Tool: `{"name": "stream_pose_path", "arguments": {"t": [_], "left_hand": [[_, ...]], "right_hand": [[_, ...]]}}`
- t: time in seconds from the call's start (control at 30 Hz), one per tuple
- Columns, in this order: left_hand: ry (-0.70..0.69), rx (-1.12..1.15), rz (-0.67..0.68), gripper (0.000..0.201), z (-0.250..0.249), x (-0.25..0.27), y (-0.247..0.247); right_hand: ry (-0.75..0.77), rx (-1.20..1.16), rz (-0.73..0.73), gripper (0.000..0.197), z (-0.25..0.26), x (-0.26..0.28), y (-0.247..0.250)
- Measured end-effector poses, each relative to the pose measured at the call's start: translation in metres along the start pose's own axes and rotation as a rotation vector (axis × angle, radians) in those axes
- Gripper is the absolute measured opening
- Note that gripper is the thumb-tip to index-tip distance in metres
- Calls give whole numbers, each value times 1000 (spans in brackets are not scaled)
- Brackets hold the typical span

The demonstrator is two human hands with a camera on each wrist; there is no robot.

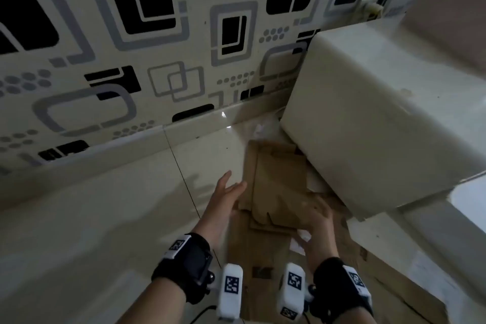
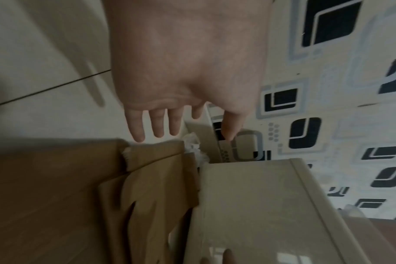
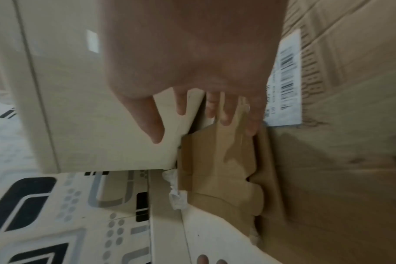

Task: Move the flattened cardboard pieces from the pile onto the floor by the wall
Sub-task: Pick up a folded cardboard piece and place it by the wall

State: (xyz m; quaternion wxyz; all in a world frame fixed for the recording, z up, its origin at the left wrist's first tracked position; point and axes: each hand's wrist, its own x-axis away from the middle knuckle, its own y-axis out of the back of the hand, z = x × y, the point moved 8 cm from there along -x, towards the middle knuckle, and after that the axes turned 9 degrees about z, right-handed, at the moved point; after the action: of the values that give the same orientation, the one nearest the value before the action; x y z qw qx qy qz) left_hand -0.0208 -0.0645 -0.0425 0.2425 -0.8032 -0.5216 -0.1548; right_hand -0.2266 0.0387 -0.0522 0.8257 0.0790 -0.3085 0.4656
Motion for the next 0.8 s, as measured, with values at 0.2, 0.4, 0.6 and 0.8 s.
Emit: {"name": "stream_pose_path", "arguments": {"t": [0.2,0.4,0.6,0.8], "left_hand": [[114,-1,32,75,40,-14,-15],[104,40,28,80,46,-22,-22],[112,63,40,83,54,-24,-20],[89,81,35,75,62,-19,-16]], "right_hand": [[-156,1,64,47,-44,0,2],[-195,-198,64,36,-47,-10,-3],[-208,-367,9,11,-50,-21,-2],[-217,-347,72,24,-51,-23,-9]]}}
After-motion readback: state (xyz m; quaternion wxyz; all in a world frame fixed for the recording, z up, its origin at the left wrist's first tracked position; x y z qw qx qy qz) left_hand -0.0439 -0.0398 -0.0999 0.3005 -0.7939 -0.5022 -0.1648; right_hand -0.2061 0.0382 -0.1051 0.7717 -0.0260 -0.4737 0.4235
